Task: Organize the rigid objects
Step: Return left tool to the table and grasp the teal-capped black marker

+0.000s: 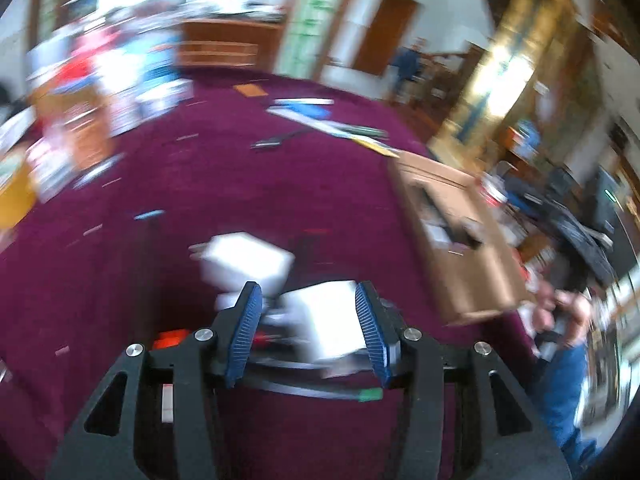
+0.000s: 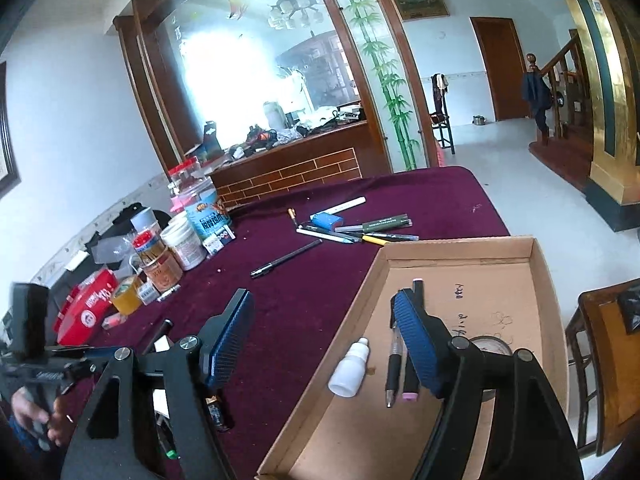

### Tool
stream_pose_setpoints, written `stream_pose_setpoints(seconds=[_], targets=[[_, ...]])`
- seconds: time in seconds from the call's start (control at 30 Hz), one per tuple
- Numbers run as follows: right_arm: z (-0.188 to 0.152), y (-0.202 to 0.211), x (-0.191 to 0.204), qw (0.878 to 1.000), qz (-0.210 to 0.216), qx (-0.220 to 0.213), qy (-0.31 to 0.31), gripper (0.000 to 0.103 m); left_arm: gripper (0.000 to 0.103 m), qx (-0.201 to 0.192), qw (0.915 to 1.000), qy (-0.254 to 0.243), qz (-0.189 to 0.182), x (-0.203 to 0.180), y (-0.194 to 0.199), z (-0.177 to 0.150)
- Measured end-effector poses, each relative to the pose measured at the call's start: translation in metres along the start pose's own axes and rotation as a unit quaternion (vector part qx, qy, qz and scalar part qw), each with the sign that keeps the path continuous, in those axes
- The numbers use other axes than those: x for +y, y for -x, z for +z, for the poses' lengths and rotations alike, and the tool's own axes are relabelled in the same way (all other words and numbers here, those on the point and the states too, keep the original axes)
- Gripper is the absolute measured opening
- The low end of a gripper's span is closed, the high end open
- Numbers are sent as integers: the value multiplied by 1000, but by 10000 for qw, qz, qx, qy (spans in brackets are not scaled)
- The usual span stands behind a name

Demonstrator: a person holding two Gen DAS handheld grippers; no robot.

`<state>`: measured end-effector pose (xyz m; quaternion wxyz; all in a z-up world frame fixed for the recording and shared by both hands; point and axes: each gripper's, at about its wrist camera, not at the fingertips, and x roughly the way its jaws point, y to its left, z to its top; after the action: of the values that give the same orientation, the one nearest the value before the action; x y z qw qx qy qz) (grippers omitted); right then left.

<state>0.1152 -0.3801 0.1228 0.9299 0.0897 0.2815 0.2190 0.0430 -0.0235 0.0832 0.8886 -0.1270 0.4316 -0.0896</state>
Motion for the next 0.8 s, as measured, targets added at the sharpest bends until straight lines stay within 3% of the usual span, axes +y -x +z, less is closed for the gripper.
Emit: stream_pose_setpoints(seconds=[0.13,0.23,0.37,0.5,0.57,0.6,0.63,0.8], targets=[[-4,-4,5,9998,119,124,88,68,46,135,9975,539,430,54,-14,1],[-8,-9,11,9995,163,224,181,68,46,309,9960,732,408,70,-30,-3],[-13,-12,17,9988,224,329,282,68,46,466,9953,548,653,69,-56,-3],[-18,-14,25,9973,330,449,471,67,33,375,9943,322,947,66,-69,2],[-20,-17,32,9956,510,554,555,61,16,305,9932,271,1090,69,-70,4],[-22,-18,36,9940,638,645,603,50,13,253,9928,259,1145,73,-70,3],[-24,-21,41,9916,783,783,675,43,13,245,9934,278,1090,76,-67,2],[-44,-41,72,9757,1234,1483,1041,40,13,188,9940,156,1065,79,-52,-15]])
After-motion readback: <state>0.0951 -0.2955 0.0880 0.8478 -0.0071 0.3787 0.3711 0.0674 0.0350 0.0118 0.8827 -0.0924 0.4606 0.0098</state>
